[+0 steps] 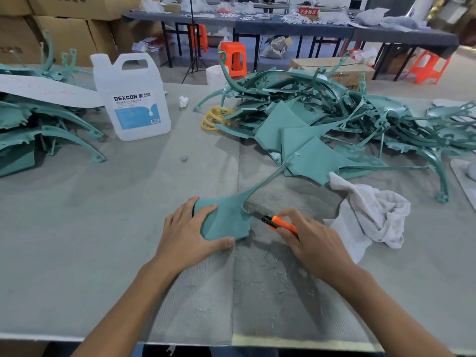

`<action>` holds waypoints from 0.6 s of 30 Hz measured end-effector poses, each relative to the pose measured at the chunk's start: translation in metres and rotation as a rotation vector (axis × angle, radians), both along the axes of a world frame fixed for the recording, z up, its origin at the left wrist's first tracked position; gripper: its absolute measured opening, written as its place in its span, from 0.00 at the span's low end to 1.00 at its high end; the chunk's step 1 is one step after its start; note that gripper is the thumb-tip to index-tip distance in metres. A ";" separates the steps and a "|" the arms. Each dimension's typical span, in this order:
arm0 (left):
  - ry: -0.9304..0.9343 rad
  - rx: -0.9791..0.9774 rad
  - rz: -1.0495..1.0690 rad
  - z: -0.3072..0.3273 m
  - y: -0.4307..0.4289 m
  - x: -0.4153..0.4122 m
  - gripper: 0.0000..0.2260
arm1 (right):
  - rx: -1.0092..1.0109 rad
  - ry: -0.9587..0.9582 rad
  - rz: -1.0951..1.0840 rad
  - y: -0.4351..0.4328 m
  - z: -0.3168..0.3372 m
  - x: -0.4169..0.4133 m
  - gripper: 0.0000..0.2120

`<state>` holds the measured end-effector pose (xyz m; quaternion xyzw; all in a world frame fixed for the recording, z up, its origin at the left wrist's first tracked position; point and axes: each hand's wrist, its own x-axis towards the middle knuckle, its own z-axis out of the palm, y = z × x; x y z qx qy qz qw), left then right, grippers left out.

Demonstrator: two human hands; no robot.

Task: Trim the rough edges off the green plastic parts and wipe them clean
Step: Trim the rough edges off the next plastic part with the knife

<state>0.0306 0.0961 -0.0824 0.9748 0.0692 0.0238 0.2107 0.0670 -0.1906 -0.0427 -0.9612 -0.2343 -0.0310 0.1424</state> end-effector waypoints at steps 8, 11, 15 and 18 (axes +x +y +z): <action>-0.161 -0.143 0.119 0.008 0.002 0.002 0.34 | 0.115 -0.222 -0.119 -0.031 0.013 0.012 0.12; -0.046 -0.013 0.199 0.006 0.004 0.001 0.35 | 0.127 -0.210 -0.358 -0.069 0.023 0.034 0.24; 0.028 -0.107 0.256 0.017 0.002 0.004 0.38 | -0.083 0.067 -0.436 -0.110 0.009 0.034 0.38; -0.048 -0.453 0.293 0.028 -0.003 0.004 0.37 | -0.091 0.115 -0.484 -0.126 -0.002 0.031 0.37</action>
